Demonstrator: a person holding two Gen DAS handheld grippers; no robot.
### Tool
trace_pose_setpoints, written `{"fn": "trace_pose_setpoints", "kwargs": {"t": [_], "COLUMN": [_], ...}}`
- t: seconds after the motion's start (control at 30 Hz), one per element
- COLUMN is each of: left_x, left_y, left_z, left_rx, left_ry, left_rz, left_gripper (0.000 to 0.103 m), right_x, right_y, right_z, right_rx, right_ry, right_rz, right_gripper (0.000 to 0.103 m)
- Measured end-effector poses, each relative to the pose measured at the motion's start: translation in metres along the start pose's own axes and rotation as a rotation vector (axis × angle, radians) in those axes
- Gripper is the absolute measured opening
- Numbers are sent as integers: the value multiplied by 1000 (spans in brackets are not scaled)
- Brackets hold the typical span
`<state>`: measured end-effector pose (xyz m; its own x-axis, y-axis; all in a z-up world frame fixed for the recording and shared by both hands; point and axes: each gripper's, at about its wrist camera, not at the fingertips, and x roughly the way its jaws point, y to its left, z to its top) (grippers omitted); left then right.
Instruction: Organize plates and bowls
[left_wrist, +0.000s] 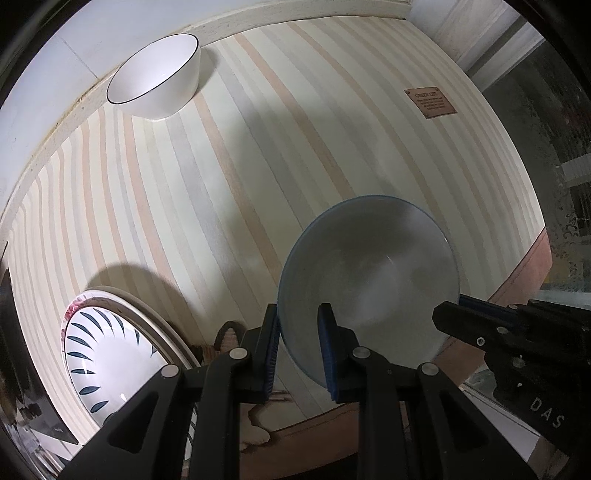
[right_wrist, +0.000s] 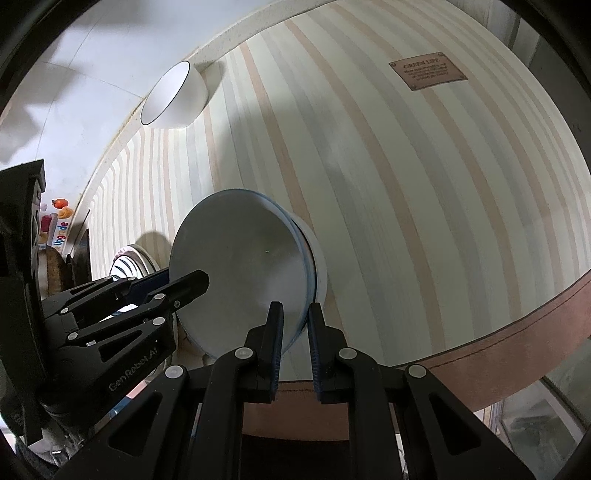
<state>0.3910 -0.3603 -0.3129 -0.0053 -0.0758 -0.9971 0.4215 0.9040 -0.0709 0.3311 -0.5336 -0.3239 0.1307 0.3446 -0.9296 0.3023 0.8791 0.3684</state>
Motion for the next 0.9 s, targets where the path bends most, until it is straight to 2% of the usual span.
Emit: {"fn": "trace_pose_setpoints", "kwargs": {"t": [0.27, 0.37, 0.47, 0.53, 0.6, 0.8, 0.9], "left_x": [-36, -52, -66, -69, -70, -56, -40], "left_y": [10, 22, 40, 55, 75, 150, 182], "left_z": [-2, 6, 20, 36, 52, 108, 132], "left_rx": [-25, -71, -128, -164, -212, -373, -428], "left_ry": [-52, -74, -107, -123, -134, -151, -140], "left_rz": [-39, -69, -91, -93, -85, -49, -66], "left_gripper": [19, 23, 26, 27, 27, 27, 27], "right_x": [-13, -27, -42, -52, -58, -52, -31], "right_y": [-5, -6, -4, 1, 9, 39, 61], "right_z": [-1, 4, 17, 31, 47, 122, 165], "right_rx": [6, 9, 2, -13, -32, -88, -117], "right_ry": [13, 6, 0, -16, -33, -76, -102], "right_rz": [34, 57, 81, 92, 108, 146, 157], "right_gripper": [15, 15, 24, 38, 42, 46, 46]}}
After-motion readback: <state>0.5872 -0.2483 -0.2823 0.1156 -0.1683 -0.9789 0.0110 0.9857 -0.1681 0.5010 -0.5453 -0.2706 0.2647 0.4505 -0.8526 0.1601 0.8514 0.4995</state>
